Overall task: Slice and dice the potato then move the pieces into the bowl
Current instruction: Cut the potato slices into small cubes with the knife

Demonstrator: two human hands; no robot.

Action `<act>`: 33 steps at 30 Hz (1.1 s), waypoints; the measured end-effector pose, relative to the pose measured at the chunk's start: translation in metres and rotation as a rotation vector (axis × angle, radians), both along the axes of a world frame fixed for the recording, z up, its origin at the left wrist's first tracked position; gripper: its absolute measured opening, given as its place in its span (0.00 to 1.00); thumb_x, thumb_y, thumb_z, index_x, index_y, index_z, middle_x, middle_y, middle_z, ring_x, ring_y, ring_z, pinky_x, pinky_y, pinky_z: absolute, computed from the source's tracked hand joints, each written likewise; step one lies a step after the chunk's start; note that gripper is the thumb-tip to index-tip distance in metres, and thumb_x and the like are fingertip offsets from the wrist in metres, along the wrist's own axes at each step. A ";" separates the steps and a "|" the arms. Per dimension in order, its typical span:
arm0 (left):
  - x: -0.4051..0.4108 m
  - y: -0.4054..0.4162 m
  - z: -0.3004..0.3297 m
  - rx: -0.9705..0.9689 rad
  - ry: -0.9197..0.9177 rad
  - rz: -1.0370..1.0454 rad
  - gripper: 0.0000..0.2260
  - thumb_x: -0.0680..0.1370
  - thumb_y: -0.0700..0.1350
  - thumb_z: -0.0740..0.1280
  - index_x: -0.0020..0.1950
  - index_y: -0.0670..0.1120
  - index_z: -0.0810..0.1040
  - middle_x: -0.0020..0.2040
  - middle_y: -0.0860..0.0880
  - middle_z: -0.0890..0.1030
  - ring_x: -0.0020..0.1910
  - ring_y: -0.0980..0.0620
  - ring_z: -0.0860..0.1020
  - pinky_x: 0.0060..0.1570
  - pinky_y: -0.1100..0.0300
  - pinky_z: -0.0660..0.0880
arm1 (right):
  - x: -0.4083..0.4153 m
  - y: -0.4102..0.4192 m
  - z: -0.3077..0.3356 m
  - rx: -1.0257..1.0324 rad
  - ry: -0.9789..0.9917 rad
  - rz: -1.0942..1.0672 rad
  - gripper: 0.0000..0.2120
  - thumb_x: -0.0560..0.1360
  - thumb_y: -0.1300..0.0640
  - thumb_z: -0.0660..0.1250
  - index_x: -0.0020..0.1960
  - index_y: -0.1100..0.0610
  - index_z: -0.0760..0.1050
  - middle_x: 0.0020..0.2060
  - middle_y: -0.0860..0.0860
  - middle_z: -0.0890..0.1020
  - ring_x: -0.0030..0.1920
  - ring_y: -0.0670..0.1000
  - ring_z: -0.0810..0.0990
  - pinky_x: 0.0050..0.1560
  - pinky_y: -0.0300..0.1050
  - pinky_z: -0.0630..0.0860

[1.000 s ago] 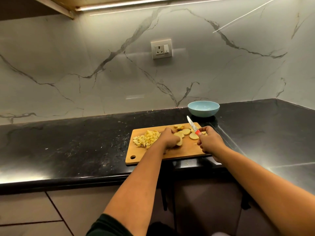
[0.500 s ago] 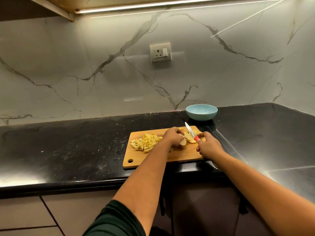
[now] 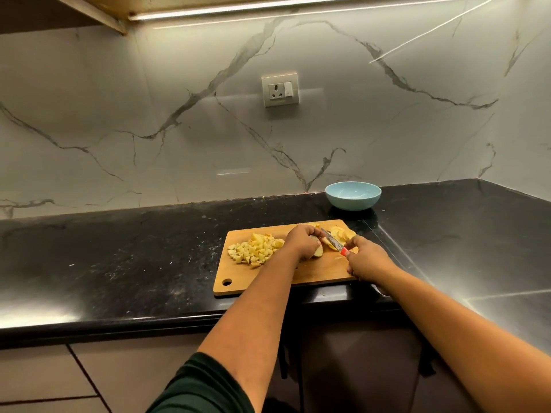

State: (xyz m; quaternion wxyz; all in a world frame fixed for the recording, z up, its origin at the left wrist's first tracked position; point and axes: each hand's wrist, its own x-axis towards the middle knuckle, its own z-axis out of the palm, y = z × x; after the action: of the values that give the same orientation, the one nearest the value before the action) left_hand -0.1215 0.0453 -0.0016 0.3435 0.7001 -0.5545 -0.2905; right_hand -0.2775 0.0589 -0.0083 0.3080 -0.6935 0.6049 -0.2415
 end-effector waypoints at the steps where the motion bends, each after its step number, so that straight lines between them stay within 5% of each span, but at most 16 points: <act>1: 0.001 0.000 0.000 0.003 -0.013 -0.009 0.13 0.81 0.38 0.64 0.63 0.48 0.79 0.66 0.45 0.75 0.54 0.52 0.73 0.46 0.63 0.75 | 0.000 0.001 0.001 -0.014 0.037 0.000 0.12 0.80 0.56 0.62 0.63 0.51 0.71 0.51 0.56 0.79 0.45 0.51 0.80 0.41 0.44 0.78; 7: 0.013 0.010 0.002 -0.092 -0.089 0.047 0.19 0.76 0.44 0.73 0.64 0.48 0.72 0.60 0.48 0.77 0.53 0.53 0.75 0.50 0.60 0.76 | 0.004 0.006 0.004 -0.068 0.189 0.044 0.15 0.80 0.59 0.62 0.66 0.55 0.69 0.57 0.57 0.76 0.50 0.52 0.76 0.46 0.43 0.74; 12: 0.020 0.026 -0.005 -0.137 -0.252 0.016 0.10 0.76 0.45 0.73 0.55 0.47 0.79 0.56 0.47 0.80 0.51 0.53 0.75 0.48 0.63 0.74 | 0.004 0.013 0.014 -0.093 0.141 0.038 0.14 0.80 0.58 0.61 0.66 0.54 0.69 0.55 0.58 0.78 0.50 0.54 0.79 0.48 0.48 0.78; 17: 0.028 0.042 -0.010 -0.252 -0.342 -0.001 0.11 0.80 0.47 0.67 0.61 0.45 0.81 0.58 0.47 0.81 0.55 0.52 0.76 0.51 0.63 0.69 | 0.008 0.024 0.031 -0.109 0.279 0.142 0.17 0.79 0.60 0.63 0.67 0.52 0.68 0.53 0.56 0.80 0.46 0.51 0.81 0.39 0.41 0.76; 22: 0.031 0.051 -0.018 -0.146 -0.472 -0.139 0.16 0.78 0.50 0.70 0.64 0.46 0.80 0.60 0.47 0.81 0.57 0.50 0.78 0.57 0.59 0.73 | 0.013 0.041 0.044 -0.183 0.390 0.173 0.14 0.78 0.60 0.64 0.63 0.53 0.74 0.48 0.52 0.79 0.47 0.52 0.80 0.49 0.45 0.79; 28: 0.027 0.051 -0.033 -0.276 -0.398 -0.043 0.10 0.77 0.49 0.72 0.53 0.46 0.85 0.53 0.48 0.84 0.51 0.51 0.79 0.53 0.58 0.75 | 0.022 0.056 0.051 -0.159 0.588 0.185 0.19 0.75 0.64 0.66 0.64 0.55 0.75 0.55 0.56 0.78 0.51 0.55 0.78 0.52 0.48 0.80; 33: 0.027 0.049 -0.034 -0.271 -0.457 -0.099 0.11 0.79 0.47 0.68 0.56 0.43 0.85 0.58 0.45 0.81 0.57 0.48 0.78 0.58 0.57 0.73 | 0.029 0.061 0.041 -0.187 0.554 0.181 0.16 0.74 0.65 0.65 0.61 0.56 0.76 0.54 0.56 0.79 0.51 0.55 0.78 0.51 0.46 0.78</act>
State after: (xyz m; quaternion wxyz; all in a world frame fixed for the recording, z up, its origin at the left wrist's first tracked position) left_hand -0.0941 0.0947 -0.0352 0.2853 0.6672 -0.6851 -0.0646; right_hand -0.2486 0.1203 0.0328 0.0865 -0.8092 0.5769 -0.0696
